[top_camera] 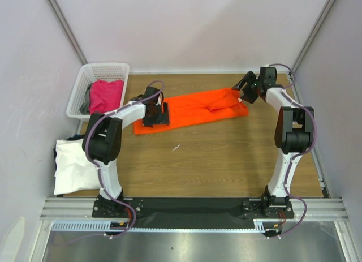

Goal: Fold and stack the t-shirts
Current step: Fold the tshirt

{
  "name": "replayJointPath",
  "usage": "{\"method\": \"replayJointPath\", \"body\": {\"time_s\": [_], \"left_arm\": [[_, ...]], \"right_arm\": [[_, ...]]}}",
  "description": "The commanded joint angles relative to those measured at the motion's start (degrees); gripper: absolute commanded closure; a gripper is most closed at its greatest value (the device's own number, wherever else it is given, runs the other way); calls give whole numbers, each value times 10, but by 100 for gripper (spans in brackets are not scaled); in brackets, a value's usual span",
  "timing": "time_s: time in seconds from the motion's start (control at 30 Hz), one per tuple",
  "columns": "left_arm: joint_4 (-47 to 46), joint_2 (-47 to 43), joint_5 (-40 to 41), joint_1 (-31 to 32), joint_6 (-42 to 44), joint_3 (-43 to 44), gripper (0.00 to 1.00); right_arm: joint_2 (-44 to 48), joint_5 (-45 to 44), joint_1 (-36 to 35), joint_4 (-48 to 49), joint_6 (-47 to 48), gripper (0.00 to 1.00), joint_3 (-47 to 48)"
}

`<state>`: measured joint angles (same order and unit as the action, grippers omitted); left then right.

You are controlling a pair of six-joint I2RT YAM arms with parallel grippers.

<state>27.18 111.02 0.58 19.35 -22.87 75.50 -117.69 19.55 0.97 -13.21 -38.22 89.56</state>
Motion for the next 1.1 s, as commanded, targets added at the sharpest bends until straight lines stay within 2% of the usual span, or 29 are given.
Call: {"method": "replayJointPath", "body": {"time_s": [0.0, 0.07, 0.1, 0.17, 0.27, 0.43, 0.73, 0.87, 1.07], "left_arm": [[31, -46, 15, -1, 20, 40, 15], [35, -56, 14, 0, 20, 60, 12], [35, -60, 14, -1, 21, 67, 5], [38, -69, 14, 0, 22, 82, 2], [38, -77, 13, -1, 23, 96, 1], [40, -87, 7, -4, 25, 106, 1], [48, -114, -2, -27, 25, 103, 0], [51, -121, -15, -37, 27, 109, 0], [47, -122, -28, -47, 26, 105, 0]], "right_arm": [[45, -41, -22, -18, -110, 25, -31], [80, -66, -28, 32, -153, 22, -74], [90, -74, -30, 52, -168, 18, -119], [107, -92, -35, 84, -200, 15, -147], [98, -102, -46, 99, -213, 10, -155], [71, -115, -55, 151, -232, 10, -149], [44, -152, -62, 105, -241, 9, -120], [55, -166, -69, 92, -237, 4, -128], [31, -168, -75, 126, -243, 3, -134]]}}
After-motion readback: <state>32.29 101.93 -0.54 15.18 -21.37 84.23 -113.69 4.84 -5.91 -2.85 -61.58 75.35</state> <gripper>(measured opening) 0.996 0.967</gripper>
